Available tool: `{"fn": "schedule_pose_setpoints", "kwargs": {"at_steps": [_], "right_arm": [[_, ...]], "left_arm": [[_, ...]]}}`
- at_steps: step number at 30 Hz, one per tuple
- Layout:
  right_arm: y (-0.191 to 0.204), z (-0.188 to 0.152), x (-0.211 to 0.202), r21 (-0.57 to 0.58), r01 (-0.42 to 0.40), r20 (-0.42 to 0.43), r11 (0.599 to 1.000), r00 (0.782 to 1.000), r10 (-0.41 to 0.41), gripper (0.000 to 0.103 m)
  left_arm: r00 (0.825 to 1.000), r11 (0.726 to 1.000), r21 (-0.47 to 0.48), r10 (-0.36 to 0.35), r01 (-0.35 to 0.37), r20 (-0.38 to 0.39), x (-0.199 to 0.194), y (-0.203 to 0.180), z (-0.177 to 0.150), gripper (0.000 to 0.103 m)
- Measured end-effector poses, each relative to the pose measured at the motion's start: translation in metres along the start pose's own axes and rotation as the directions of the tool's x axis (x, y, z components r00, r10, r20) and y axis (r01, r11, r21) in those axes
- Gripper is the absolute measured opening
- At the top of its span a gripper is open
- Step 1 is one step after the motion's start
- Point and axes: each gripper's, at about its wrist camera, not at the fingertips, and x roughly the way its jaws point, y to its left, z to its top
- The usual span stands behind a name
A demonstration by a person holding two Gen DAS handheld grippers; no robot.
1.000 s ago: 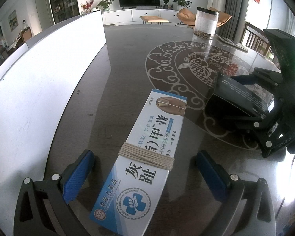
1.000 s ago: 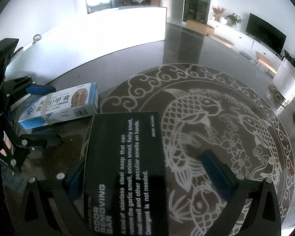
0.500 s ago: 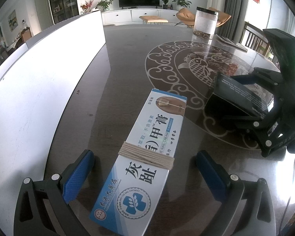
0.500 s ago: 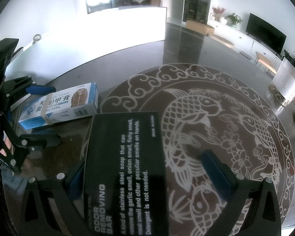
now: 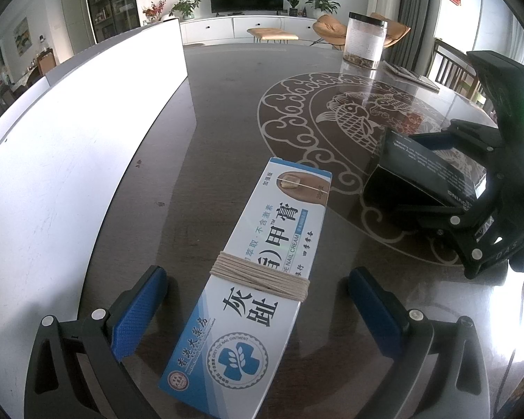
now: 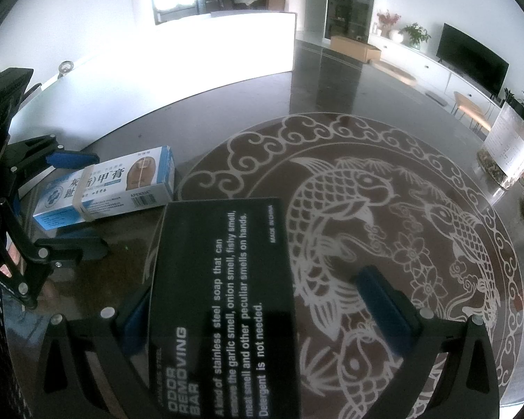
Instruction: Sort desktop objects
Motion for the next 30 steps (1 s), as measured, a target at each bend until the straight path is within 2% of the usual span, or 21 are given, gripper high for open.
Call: {"fn": "schedule_pose_setpoints", "kwargs": {"at_steps": [14, 18, 21, 27, 30], "right_arm": [[0.0, 0.0, 0.008, 0.0, 0.0, 0.0, 1.0, 1.0, 0.0, 0.103], [0.0, 0.0, 0.005, 0.0, 0.0, 0.0, 1.0, 1.0, 0.0, 0.103], [0.0, 0.0, 0.005, 0.0, 0.0, 0.0, 1.0, 1.0, 0.0, 0.103], [0.0, 0.0, 0.005, -0.001, -0.001, 0.0, 1.0, 1.0, 0.001, 0.103], [0.0, 0.007, 0.019, -0.003, -0.009, -0.054, 1.0, 0.999, 0.009, 0.103]], "left_arm": [[1.0, 1.0, 0.004, -0.004, 0.004, -0.002, 0.0, 0.0, 0.0, 0.103], [0.999, 0.998, 0.053, -0.032, 0.033, -0.03, -0.001, 0.002, -0.002, 0.103], [0.998, 0.998, 0.047, -0.026, 0.029, -0.053, 0.002, 0.007, 0.004, 0.103], [0.999, 0.998, 0.053, -0.03, 0.032, -0.042, 0.011, 0.01, 0.015, 0.103], [0.997, 0.996, 0.079, -0.044, 0.049, -0.06, 0.015, 0.009, 0.021, 0.103]]}}
